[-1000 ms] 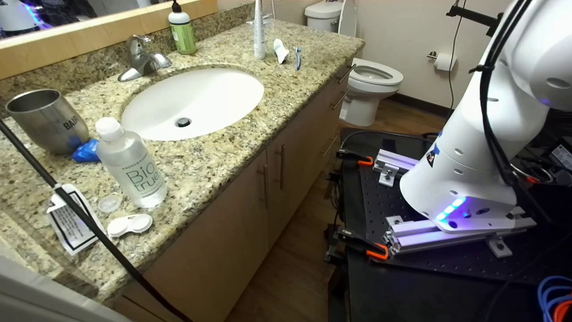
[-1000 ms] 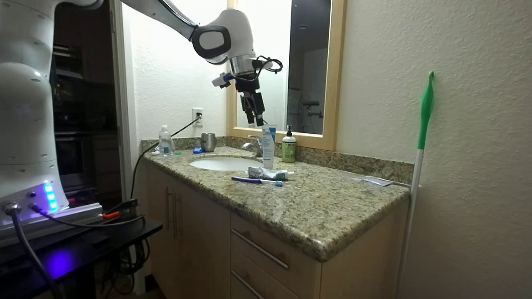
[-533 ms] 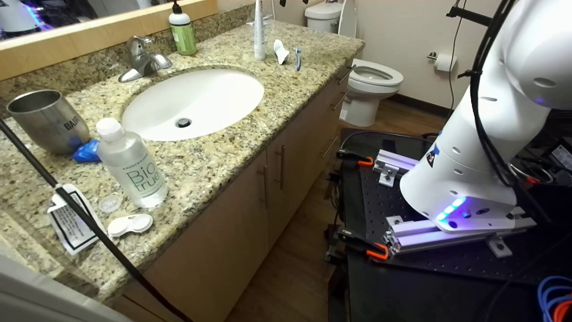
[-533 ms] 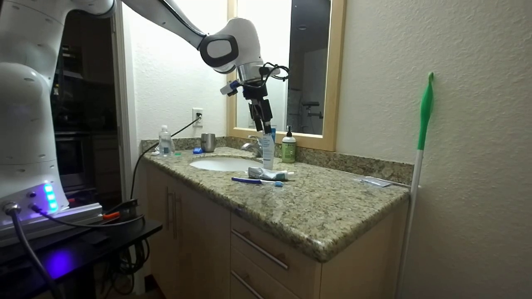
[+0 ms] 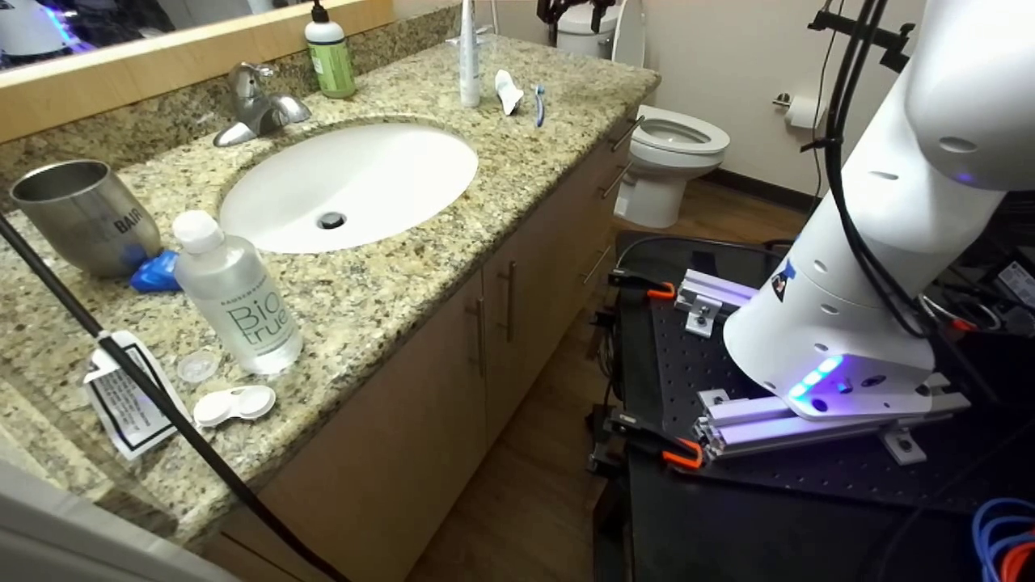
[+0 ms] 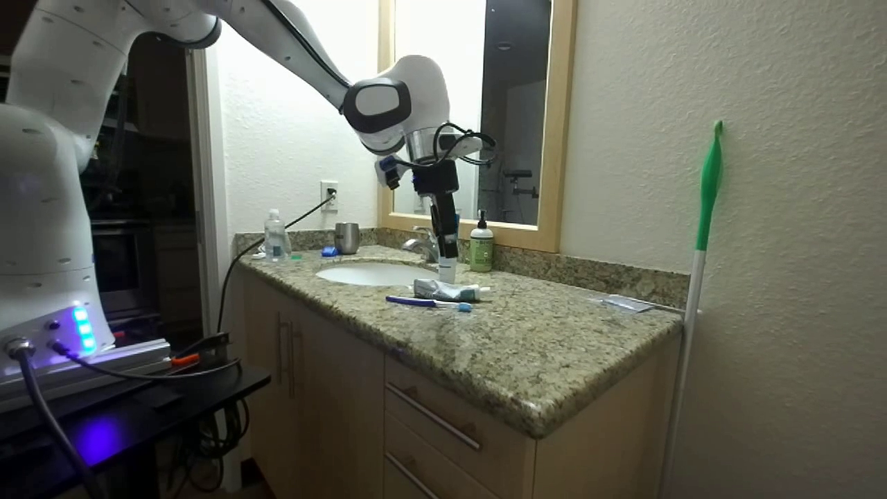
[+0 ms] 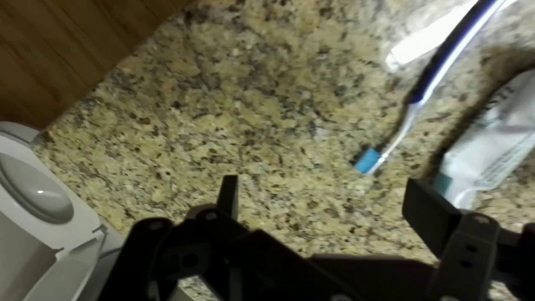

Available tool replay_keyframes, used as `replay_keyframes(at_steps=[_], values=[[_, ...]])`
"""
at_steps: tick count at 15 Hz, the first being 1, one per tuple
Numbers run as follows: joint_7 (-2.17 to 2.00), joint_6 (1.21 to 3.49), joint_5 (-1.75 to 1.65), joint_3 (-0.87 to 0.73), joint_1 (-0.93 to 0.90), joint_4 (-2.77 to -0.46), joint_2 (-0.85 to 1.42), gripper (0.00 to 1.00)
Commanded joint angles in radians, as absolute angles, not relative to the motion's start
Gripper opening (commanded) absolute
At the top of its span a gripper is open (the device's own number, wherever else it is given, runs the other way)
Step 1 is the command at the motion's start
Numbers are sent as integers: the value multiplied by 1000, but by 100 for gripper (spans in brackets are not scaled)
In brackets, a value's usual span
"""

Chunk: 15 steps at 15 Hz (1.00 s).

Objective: Pick the toothbrush and put it in the cup

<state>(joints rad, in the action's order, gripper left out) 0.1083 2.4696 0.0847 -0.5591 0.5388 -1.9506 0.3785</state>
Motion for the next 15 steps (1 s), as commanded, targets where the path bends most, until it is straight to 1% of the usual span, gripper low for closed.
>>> replay_keyframes(at_steps=[1, 4, 6, 7, 11, 12, 15], values=[[93, 2475, 67, -525, 592, -1933, 393, 100], [91, 2478, 68, -520, 621, -1910, 419, 100], [62, 2431, 121, -490, 648, -1865, 455, 100], [-91, 2469, 63, -513, 532, -2036, 350, 100], [-262, 2436, 88, -496, 486, -2036, 403, 100], [-211, 2454, 83, -492, 507, -2009, 413, 100], [-265, 2454, 83, -491, 479, -2023, 419, 100]])
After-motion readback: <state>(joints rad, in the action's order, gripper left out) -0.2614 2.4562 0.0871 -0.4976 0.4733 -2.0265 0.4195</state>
